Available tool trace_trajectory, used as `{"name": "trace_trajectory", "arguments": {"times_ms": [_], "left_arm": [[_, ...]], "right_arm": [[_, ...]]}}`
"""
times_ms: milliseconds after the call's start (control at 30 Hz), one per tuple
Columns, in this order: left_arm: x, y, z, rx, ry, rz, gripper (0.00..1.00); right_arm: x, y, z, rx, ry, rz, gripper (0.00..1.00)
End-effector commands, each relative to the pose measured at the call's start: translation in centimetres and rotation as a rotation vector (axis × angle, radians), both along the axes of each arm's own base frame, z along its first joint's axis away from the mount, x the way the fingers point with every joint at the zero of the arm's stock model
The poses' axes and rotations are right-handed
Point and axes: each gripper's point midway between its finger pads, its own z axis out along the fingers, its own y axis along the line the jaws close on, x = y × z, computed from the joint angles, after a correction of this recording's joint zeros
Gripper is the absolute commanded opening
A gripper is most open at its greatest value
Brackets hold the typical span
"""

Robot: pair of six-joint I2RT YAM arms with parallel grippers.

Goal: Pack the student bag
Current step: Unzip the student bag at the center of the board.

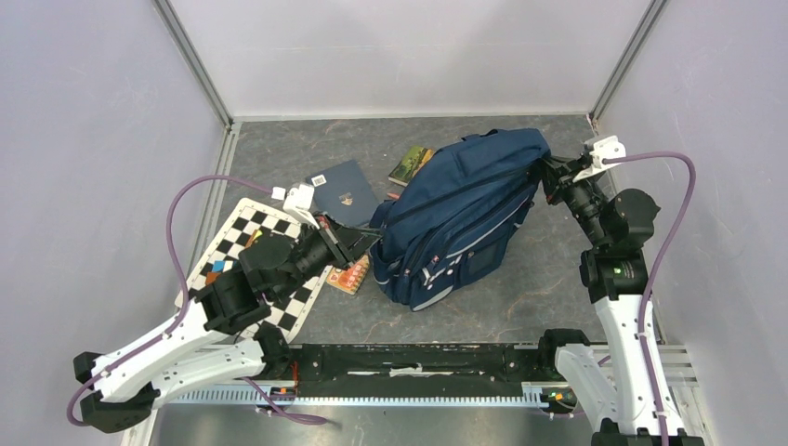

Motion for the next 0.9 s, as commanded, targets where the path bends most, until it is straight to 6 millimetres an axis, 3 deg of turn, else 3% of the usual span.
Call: {"name": "trace_trajectory", "arguments": {"times_ms": [0, 133, 200, 267, 300, 467, 667, 700, 867], "left_arm": [[0.2, 0.2, 1.6, -0.001, -0.114, -0.004, 0.02], [1.3, 1.2, -3.2, 0.058, -0.061, 0.077, 0.02], [1.2, 1.1, -3.7, 0.02, -0.043, 0.078, 0.02], [1.0, 0.9, -3.2, -0.027, -0.038, 0.069, 0.02], [0.9, 0.9, -2.7, -0.044, -0.039, 0.067, 0.02], [0.6, 0.3, 1.9, -0.131, -0.087, 0.033, 0.02], [-0.4, -3.1, 9.3, -0.223, -0.175, -0.117, 0.02], [-0.6, -3.7, 10.2, -0.236, -0.188, -0.14, 0.02], [-0.6, -5.2, 12.7, -0.281, -0.216, -0.184, 0.02]], "right_arm": [[-0.5, -2.1, 2.0, 0.095, 0.046, -0.132, 0.12], [-1.4, -1.5, 2.2, 0.166, 0.069, -0.107, 0.14], [-1.5, -0.6, 1.8, 0.157, 0.06, -0.055, 0.15], [-1.5, 0.1, 1.0, 0.133, 0.066, -0.008, 0.06], [-1.5, 0.4, 0.6, 0.122, 0.074, 0.012, 0.01], [-1.1, 0.8, -2.1, 0.095, 0.104, 0.034, 0.0], [-0.5, -0.1, -4.9, 0.059, 0.153, -0.017, 0.0], [-0.6, 0.5, -5.0, 0.052, 0.155, 0.002, 0.0], [-0.4, 0.2, -6.6, 0.025, 0.199, -0.023, 0.0]]}}
